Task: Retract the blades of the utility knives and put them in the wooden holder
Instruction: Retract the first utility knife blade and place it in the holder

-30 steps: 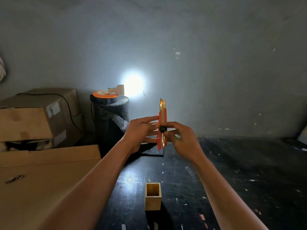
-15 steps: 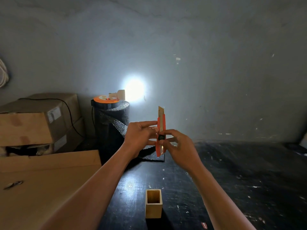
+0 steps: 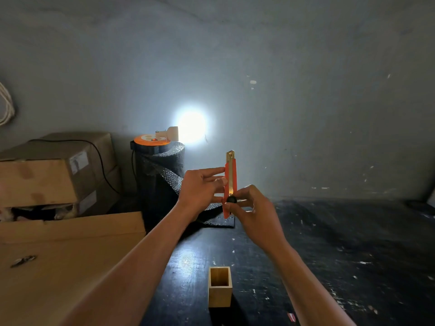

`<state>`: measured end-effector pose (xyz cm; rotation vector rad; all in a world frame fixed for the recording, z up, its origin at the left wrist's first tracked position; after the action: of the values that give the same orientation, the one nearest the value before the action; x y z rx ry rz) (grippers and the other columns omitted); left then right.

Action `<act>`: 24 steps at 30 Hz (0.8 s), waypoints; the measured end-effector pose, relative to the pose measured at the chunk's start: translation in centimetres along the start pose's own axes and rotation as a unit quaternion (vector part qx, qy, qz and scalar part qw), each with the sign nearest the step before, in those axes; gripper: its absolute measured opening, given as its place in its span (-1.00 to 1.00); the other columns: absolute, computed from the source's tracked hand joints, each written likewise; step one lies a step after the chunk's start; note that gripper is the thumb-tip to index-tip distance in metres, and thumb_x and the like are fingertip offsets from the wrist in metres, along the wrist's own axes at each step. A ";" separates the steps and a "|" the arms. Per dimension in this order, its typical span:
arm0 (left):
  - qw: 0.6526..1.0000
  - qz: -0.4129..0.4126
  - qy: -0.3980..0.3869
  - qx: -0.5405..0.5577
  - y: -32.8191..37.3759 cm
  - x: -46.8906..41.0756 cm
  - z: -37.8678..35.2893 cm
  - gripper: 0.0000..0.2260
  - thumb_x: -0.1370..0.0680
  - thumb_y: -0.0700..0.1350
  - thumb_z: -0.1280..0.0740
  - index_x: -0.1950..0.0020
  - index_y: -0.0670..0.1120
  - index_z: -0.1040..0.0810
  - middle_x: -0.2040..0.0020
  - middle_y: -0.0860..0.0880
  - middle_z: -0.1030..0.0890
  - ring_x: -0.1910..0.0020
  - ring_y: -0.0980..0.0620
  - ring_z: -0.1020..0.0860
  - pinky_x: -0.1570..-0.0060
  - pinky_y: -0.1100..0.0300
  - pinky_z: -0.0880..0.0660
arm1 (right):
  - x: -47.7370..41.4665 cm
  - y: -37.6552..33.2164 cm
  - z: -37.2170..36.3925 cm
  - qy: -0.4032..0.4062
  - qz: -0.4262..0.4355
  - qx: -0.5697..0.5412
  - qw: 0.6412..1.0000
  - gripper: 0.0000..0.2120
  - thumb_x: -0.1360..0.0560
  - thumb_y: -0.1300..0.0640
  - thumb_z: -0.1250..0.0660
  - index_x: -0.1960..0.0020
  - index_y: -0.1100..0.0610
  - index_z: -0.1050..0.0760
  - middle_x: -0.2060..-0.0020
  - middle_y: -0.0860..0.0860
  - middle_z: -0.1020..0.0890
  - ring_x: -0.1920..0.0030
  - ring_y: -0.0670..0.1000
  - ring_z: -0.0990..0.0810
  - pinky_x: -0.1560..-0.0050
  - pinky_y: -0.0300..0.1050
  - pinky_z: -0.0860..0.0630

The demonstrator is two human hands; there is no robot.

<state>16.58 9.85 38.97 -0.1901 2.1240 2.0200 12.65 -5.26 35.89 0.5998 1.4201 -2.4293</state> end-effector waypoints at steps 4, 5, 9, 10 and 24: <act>1.000 -0.006 0.011 -0.007 0.0 -0.1 0.3 -0.72 -0.56 -0.37 -0.42 -0.24 -0.19 -0.70 0.03 -0.23 -0.78 0.12 -0.20 -0.78 0.22 -0.02 -0.73 | 0.3 -0.1 -0.3 -0.010 0.002 -0.014 1.000 -0.69 -0.53 -0.04 -0.43 -0.22 -0.14 -0.44 0.06 -0.45 -0.52 0.17 -0.37 -0.60 0.17 -0.52 -0.42; 1.000 -0.006 0.011 -0.006 0.1 -0.1 0.4 -0.72 -0.56 -0.37 -0.42 -0.25 -0.19 -0.69 0.03 -0.23 -0.78 0.12 -0.20 -0.78 0.24 0.01 -0.72 | 0.3 -0.1 -0.3 -0.016 0.009 -0.006 1.000 -0.72 -0.55 -0.02 -0.41 -0.23 -0.15 -0.46 0.04 -0.44 -0.53 0.15 -0.38 -0.59 0.15 -0.52 -0.42; 1.000 -0.014 0.009 -0.016 0.5 0.2 0.3 -0.72 -0.57 -0.36 -0.42 -0.26 -0.17 -0.68 0.04 -0.21 -0.78 0.14 -0.14 -0.78 0.32 0.11 -0.69 | 0.0 -0.1 -0.2 -0.008 0.005 0.001 1.000 -0.82 -0.56 0.04 -0.40 -0.15 -0.04 -0.53 0.05 -0.31 -0.61 0.17 -0.36 -0.60 0.21 -0.51 -0.45; 1.000 -0.017 0.010 -0.018 0.6 0.2 0.2 -0.71 -0.57 -0.36 -0.42 -0.27 -0.17 -0.68 0.03 -0.21 -0.77 0.14 -0.13 -0.78 0.33 0.12 -0.68 | 0.0 -0.1 -0.1 0.001 0.001 -0.009 1.000 -0.82 -0.55 0.02 -0.42 -0.12 -0.03 -0.52 0.08 -0.34 -0.60 0.18 -0.36 -0.61 0.22 -0.49 -0.48; 0.997 -0.042 0.023 -0.055 0.5 0.2 0.5 -0.72 -0.58 -0.35 -0.41 -0.26 -0.14 -0.68 0.07 -0.16 -0.78 0.21 -0.04 -0.79 0.36 0.19 -0.65 | 0.1 0.0 -0.1 0.001 -0.005 -0.049 0.999 -0.83 -0.53 -0.01 -0.43 -0.06 -0.10 -0.48 0.09 -0.34 -0.59 0.15 -0.26 -0.66 0.02 -0.24 -0.63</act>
<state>16.25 10.44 39.38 -0.3405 1.9972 2.1033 12.57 -5.20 35.84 0.5728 1.5362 -2.3511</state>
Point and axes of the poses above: each hand's wrist, its own x-axis away from the middle knuckle, its own z-axis out of the back of the hand, y = z × x, the point moved 6 cm from there along -x, towards the middle knuckle
